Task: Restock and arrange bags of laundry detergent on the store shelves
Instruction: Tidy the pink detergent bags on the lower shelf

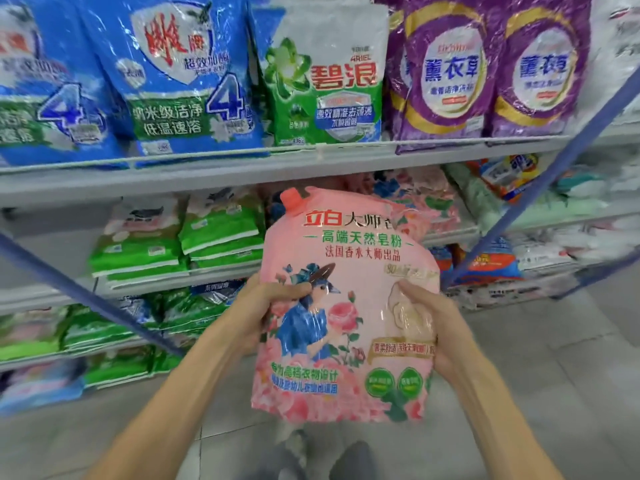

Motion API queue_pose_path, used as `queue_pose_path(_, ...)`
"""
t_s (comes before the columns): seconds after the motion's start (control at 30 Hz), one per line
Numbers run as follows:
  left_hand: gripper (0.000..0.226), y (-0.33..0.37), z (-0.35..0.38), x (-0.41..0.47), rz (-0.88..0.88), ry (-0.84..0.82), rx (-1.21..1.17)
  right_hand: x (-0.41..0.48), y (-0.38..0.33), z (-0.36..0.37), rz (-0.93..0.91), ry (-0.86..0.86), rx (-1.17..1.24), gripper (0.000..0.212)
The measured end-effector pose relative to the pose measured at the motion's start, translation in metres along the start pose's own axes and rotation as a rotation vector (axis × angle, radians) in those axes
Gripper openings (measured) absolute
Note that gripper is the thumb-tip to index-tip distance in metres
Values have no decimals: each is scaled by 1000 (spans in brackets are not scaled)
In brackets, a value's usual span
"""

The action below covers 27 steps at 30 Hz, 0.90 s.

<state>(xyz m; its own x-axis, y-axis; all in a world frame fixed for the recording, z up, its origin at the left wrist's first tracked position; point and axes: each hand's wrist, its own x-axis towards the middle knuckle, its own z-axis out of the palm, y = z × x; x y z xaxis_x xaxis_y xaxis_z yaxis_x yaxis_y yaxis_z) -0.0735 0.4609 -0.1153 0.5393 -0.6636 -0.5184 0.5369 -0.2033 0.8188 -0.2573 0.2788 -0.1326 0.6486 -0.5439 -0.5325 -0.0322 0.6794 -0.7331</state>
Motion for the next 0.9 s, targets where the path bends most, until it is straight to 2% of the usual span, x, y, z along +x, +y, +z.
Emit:
queue_pose_path(0.13,72,0,2,8,18,67,-52,24,-16,4,50,-76,-38,42)
queue_pose_path(0.4,43,-9,28,39,-3,181,-100,82,-41,-23,146,-191,-113,48)
queue_pose_path(0.47,47,-20,31,58,29,193,-105,103,-41,-32,137,-235,-132,43)
queue_pose_path(0.57,53,-45,28,88,110,298,-99,135,-35,-43,128,-286,-127,29)
queue_pose_path(0.67,47,-65,23,110,176,365,-122,160,-31,-50,86,-327,-162,18)
queue_pose_path(0.7,46,-70,20,115,205,371,-142,166,-29,-51,68,-346,-173,23)
queue_pose_path(0.77,47,-75,16,123,242,358,-122,179,-23,-53,54,-392,-232,68)
queue_pose_path(0.8,40,-77,13,128,269,356,-93,188,-16,-56,42,-397,-253,80)
queue_pose_path(0.9,17,-78,14,136,348,369,-130,204,-10,-56,-36,-420,-292,83)
